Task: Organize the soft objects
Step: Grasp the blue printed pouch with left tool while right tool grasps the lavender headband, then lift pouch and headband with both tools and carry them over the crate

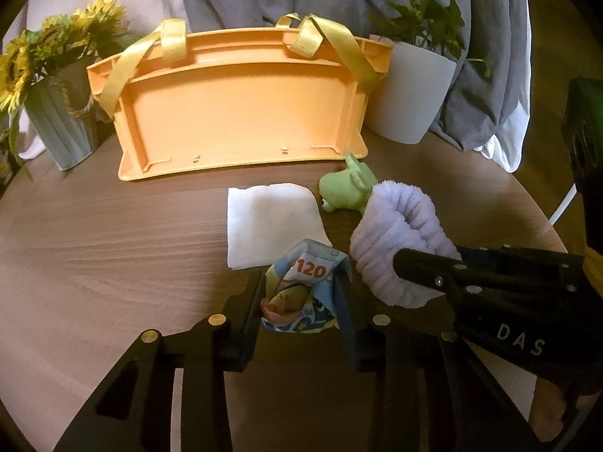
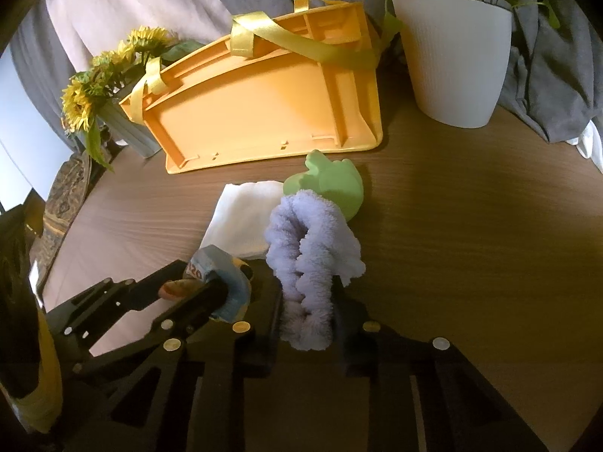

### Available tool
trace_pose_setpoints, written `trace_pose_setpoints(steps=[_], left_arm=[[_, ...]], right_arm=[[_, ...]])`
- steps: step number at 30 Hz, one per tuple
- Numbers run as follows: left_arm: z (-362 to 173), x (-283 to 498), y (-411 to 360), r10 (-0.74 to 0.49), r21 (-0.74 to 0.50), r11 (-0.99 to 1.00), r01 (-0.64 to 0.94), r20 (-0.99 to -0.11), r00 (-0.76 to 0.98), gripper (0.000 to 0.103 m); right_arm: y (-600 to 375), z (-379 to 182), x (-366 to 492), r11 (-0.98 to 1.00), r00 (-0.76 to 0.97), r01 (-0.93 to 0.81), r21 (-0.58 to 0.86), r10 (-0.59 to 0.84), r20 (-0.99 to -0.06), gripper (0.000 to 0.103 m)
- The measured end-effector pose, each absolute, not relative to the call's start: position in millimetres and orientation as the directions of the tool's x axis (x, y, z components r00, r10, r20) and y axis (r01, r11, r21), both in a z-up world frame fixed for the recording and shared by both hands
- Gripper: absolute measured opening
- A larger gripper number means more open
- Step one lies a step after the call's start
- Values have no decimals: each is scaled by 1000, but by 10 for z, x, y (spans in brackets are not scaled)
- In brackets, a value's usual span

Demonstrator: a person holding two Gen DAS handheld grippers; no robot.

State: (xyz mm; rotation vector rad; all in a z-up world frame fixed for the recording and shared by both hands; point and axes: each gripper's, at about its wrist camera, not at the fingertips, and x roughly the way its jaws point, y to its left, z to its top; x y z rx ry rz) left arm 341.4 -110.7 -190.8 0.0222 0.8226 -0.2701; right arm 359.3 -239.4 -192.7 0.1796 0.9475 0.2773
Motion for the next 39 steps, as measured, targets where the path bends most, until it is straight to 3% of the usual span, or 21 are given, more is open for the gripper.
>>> trace_pose_setpoints(steps=[14, 39], left_arm=[[-1542, 3215, -970, -207, -121, 978, 171, -685, 698, 35], [-522, 3227, -505, -192, -109, 981, 159, -520, 832, 36]], right_arm=[[-2398, -1753, 3416, 941, 564, -133, 313, 331, -756, 23], [-2032, -748, 3414, 936, 714, -160, 314, 330, -618, 23]])
